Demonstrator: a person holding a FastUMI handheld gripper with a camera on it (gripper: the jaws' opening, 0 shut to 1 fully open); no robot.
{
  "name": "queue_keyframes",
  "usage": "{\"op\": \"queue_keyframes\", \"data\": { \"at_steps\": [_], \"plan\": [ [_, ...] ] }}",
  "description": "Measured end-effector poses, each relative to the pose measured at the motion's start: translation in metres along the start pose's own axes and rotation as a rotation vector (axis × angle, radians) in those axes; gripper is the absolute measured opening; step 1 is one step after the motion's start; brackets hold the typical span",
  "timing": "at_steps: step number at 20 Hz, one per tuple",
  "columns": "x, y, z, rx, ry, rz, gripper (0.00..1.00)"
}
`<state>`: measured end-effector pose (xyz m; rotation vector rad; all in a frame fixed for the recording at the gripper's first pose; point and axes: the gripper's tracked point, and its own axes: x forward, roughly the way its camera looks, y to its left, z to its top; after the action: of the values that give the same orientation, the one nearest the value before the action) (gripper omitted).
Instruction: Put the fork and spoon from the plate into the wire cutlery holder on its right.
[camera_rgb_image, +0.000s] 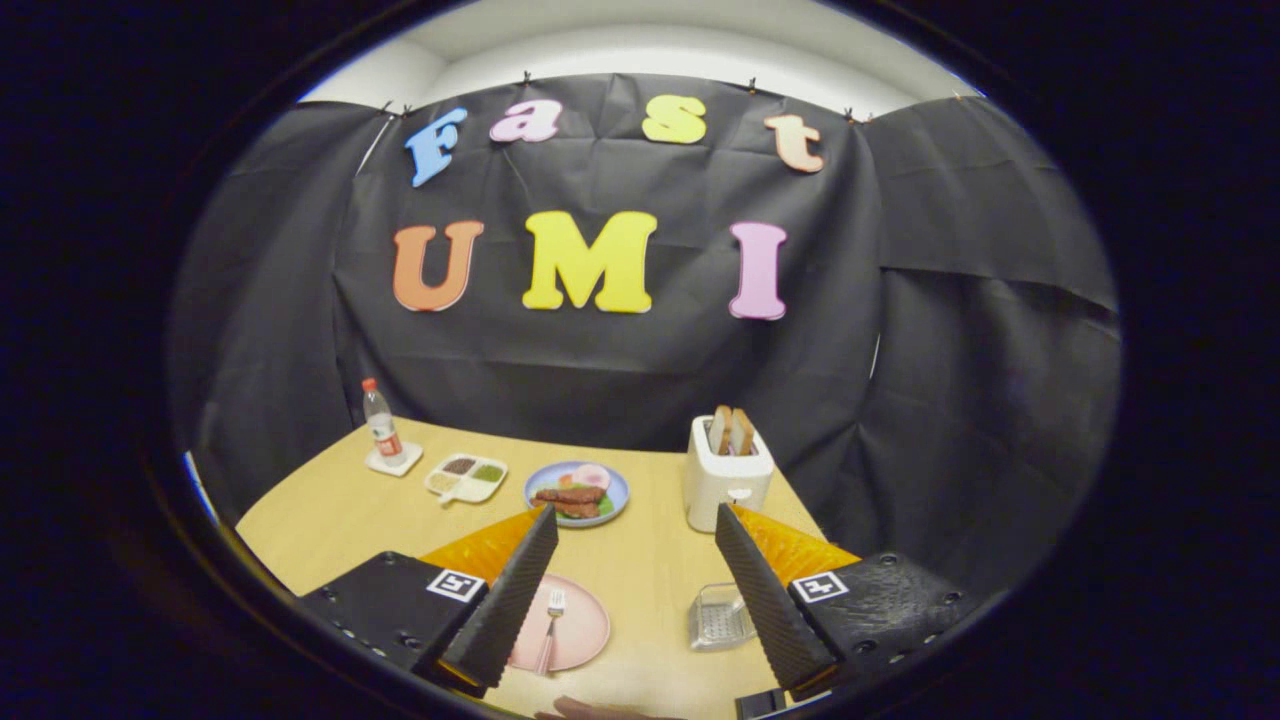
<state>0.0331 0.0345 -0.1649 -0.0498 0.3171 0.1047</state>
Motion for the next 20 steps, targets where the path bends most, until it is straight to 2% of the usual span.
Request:
{"op": "queue_keyframes", "data": {
  "at_steps": [5,12,17,20],
  "plan": [
    [0.033,0.030,-0.078,-0.037,0.168,0.054,0.96],
    [0.073,0.062,-0.176,0.049,0.421,0.062,0.95],
    [0.084,0.083,-0.214,0.064,0.573,0.084,0.92],
    [0.087,0.085,-0.222,0.046,0.609,0.067,0.85]
  ]
}}
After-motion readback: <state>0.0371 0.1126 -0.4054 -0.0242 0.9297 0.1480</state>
